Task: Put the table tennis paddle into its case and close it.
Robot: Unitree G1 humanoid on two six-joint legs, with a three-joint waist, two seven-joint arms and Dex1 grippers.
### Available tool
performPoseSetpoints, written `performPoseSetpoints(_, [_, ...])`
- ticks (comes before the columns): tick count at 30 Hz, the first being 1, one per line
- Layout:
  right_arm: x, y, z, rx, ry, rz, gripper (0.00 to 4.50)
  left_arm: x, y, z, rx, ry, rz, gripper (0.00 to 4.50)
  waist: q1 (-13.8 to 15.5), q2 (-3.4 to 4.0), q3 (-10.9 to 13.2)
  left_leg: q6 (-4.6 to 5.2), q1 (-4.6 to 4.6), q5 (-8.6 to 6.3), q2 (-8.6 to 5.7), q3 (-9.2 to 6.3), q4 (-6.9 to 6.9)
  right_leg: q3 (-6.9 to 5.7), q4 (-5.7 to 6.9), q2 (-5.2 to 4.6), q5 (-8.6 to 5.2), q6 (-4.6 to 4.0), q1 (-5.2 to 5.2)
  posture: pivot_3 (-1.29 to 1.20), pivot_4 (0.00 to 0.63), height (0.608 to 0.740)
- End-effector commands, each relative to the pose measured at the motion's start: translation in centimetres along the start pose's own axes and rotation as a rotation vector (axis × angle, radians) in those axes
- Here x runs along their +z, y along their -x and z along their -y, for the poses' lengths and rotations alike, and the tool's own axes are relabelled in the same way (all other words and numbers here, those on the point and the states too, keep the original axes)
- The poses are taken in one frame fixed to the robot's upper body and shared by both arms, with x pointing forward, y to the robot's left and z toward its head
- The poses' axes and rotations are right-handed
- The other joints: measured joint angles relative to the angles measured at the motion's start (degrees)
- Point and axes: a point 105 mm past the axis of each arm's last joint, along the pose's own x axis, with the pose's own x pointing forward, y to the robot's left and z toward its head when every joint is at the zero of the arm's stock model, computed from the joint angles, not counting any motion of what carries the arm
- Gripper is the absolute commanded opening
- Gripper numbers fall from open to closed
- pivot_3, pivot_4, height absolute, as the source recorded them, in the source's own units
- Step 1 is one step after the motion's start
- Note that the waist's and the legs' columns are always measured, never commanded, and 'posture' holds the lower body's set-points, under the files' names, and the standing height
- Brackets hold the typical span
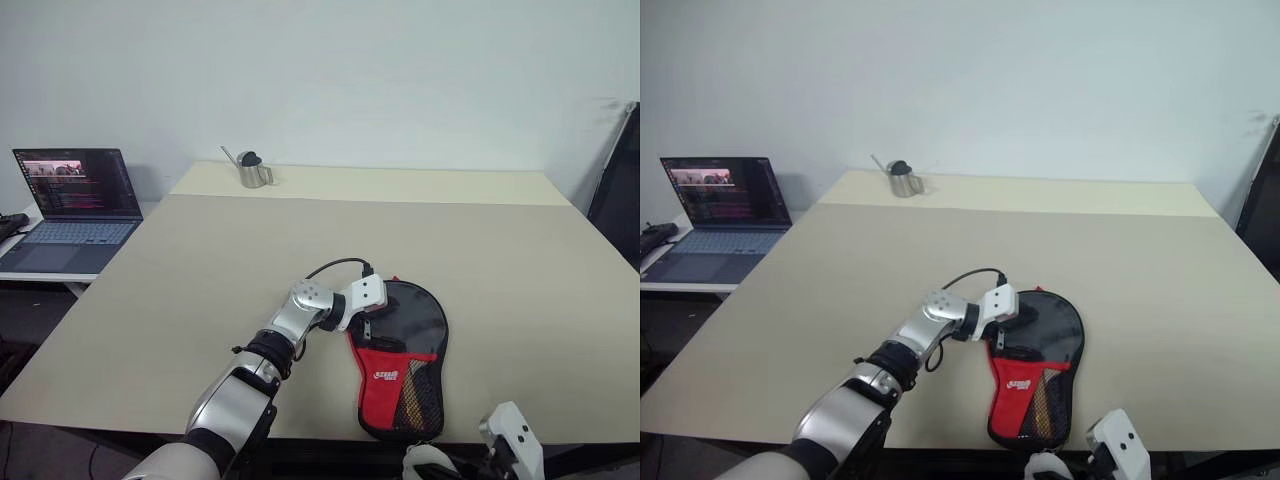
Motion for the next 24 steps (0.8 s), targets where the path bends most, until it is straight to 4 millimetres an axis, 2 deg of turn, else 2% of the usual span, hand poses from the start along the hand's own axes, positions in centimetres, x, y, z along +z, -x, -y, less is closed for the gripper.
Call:
performPoseSetpoints(1, [0.9,0.4,-1.2,0.056,0.002,0.031,1.32,-5.3,-0.1,2.9,-0.081,0.085,-0.191,4.50,0.0,0.00,0.0,0.00,0.01,0.00,0.03,-0.02,0.01,-0.01,0.00,0.00,0.00,0.00,0.02,0.00,0.150,0.740])
performPoseSetpoints(5, [1.5,0.7,-0.9,0.042,0.081,0.041,2.66,-5.2,-0.2,2.9,-0.081,0.084,-0.189,4.50,0.0,0.00,0.0,0.00,0.05,0.00,0.05,-0.11,0.07,0.01,-0.01,-0.04,0.00,-0.01,0.04,0.00,0.150,0.740])
performPoseSetpoints(10, [2.8,1.6,-0.6,0.033,0.199,0.105,2.66,-5.2,-0.3,3.0,-0.085,0.082,-0.186,4.50,0.0,-0.02,0.0,-0.01,0.03,-0.01,0.03,-0.15,0.15,0.02,-0.03,-0.08,-0.01,0.00,0.03,0.00,0.150,0.740])
performPoseSetpoints(13, [4.4,2.3,-0.3,0.009,0.194,0.183,2.66,-5.1,-0.3,3.0,-0.085,0.081,-0.180,4.50,0.0,-0.04,0.0,-0.02,0.03,-0.01,0.03,-0.14,0.15,0.00,-0.03,-0.08,-0.01,0.00,0.04,0.00,0.150,0.740])
performPoseSetpoints(15, [7.4,3.1,1.2,-0.078,0.212,0.311,2.66,-4.4,-0.2,2.6,-0.069,0.088,-0.141,4.50,0.0,-0.06,0.0,-0.02,0.03,-0.01,0.02,-0.12,0.15,0.00,-0.02,-0.08,-0.01,0.00,0.05,0.00,0.150,0.740])
performPoseSetpoints(18, [10.0,3.8,4.1,-0.196,0.293,0.380,2.66,-2.6,0.4,1.8,-0.046,0.104,-0.039,4.50,-0.1,-0.09,0.1,-0.02,0.02,-0.01,0.03,-0.13,0.22,0.05,-0.02,-0.05,-0.01,0.01,0.08,0.00,0.150,0.740])
performPoseSetpoints(24, [12.1,3.8,8.1,-0.285,0.372,0.436,2.66,0.2,2.6,0.4,0.018,0.096,0.097,4.50,0.0,0.09,0.6,-0.02,-0.34,-0.02,-0.01,0.05,0.16,0.06,0.07,0.07,0.00,0.01,-0.27,0.00,0.150,0.740])
